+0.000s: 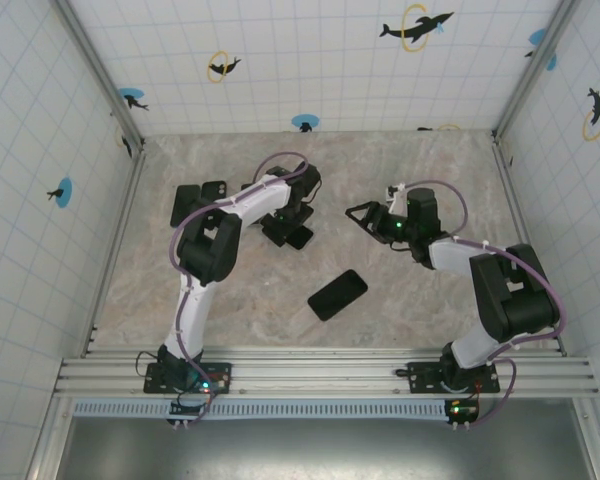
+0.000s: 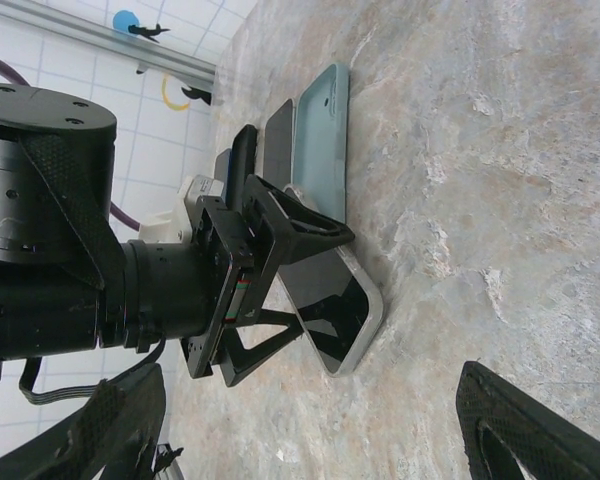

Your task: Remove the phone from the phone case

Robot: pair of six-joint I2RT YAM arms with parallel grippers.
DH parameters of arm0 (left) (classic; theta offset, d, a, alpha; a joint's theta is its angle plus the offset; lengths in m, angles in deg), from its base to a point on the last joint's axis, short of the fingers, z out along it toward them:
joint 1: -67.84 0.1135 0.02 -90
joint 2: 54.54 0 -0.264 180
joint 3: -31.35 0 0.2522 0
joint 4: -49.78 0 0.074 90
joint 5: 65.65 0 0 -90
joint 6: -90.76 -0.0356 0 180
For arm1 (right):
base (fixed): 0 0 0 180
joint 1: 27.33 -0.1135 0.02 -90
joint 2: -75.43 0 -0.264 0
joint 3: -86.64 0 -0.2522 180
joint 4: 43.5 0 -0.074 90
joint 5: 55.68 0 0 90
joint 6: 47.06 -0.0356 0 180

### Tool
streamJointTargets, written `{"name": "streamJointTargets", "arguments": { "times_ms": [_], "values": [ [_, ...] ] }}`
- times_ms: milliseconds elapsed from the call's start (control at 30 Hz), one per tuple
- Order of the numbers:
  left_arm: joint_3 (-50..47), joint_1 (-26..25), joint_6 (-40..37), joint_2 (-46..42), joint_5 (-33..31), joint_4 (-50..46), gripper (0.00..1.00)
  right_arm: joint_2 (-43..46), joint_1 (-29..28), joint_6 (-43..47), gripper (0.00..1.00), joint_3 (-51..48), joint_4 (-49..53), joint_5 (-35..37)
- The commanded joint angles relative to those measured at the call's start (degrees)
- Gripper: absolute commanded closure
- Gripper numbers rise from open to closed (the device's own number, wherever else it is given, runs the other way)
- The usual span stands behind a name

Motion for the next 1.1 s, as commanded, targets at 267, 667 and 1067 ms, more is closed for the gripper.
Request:
{"name": "streamJointTargets", "arguments": {
  "times_ms": [267, 667, 1067],
  "values": [
    [1.1, 0.1, 0.5, 1.4, 0.9, -3.4, 0.3, 0.6, 1.1, -1.5, 0.23, -1.8, -3.8, -0.7],
    [3.3, -0.3, 0.8, -6.1, -5.1, -6.5, 0.45, 1.2, 1.0, -3.6, 0.24, -2.5, -6.0, -1.5],
    [3.4, -2.2, 2.8, -14.4, -5.3, -4.0, 0.46, 0.0, -5.7, -9.8, 0.26, -1.2, -12.2, -2.2]
  ]
}}
